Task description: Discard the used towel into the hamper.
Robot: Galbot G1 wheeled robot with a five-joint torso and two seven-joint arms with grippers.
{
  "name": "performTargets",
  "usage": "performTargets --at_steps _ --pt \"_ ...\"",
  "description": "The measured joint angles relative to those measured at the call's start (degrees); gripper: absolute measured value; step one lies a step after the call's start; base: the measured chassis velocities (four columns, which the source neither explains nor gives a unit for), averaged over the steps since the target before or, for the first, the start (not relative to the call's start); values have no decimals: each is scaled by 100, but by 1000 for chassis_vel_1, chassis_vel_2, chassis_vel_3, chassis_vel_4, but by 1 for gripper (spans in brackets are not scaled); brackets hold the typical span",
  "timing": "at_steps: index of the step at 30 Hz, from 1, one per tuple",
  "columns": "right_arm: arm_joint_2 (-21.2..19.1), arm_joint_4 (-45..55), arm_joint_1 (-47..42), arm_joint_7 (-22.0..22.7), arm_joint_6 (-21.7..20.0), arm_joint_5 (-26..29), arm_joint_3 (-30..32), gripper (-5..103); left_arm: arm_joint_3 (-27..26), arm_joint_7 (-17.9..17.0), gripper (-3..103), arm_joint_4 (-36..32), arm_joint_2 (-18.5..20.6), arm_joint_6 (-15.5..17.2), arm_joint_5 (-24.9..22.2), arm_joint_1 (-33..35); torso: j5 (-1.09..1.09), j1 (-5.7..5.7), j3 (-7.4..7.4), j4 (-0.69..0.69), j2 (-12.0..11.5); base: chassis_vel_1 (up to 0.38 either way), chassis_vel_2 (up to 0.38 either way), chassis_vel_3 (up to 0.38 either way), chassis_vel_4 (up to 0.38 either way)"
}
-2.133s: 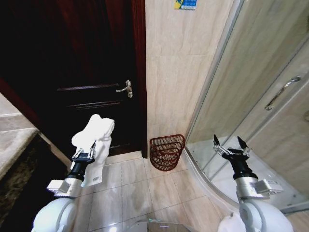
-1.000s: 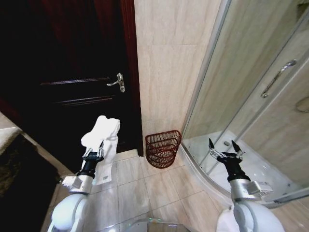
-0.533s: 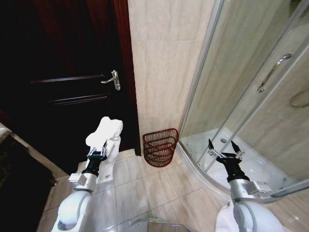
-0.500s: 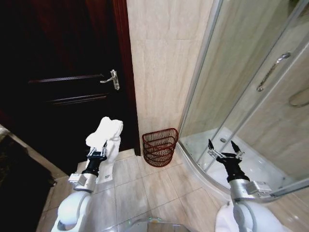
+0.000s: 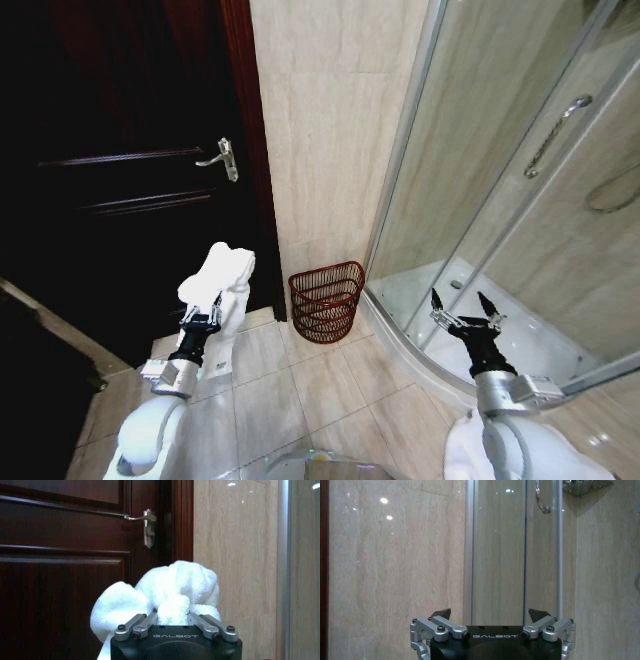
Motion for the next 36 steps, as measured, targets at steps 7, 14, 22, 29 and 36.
performTargets --at_steps 7,14,22,29,36 --pt "8 22 -1 -2 1 -7 12 100 -71 48 16 12 67 -61 -109 -12 0 -72 -94 0 -165 0 0 0 0" --pt "3 61 0 -2 -6 -22 20 100 -99 69 16 16 73 -119 -128 15 0 -142 -202 0 -343 0 0 0 0" --pt "29 61 -24 -5 -7 -49 10 100 -106 78 16 72 73 -157 -128 30 0 -228 -320 0 -546 0 0 0 0" --pt "58 50 -25 -13 2 -55 11 100 -102 91 16 83 95 -160 -126 15 0 -295 -404 0 -698 0 0 0 0" --pt "62 50 -21 -15 7 -56 20 100 -96 97 16 97 104 -161 -122 7 0 -368 -514 0 -880 0 0 0 0"
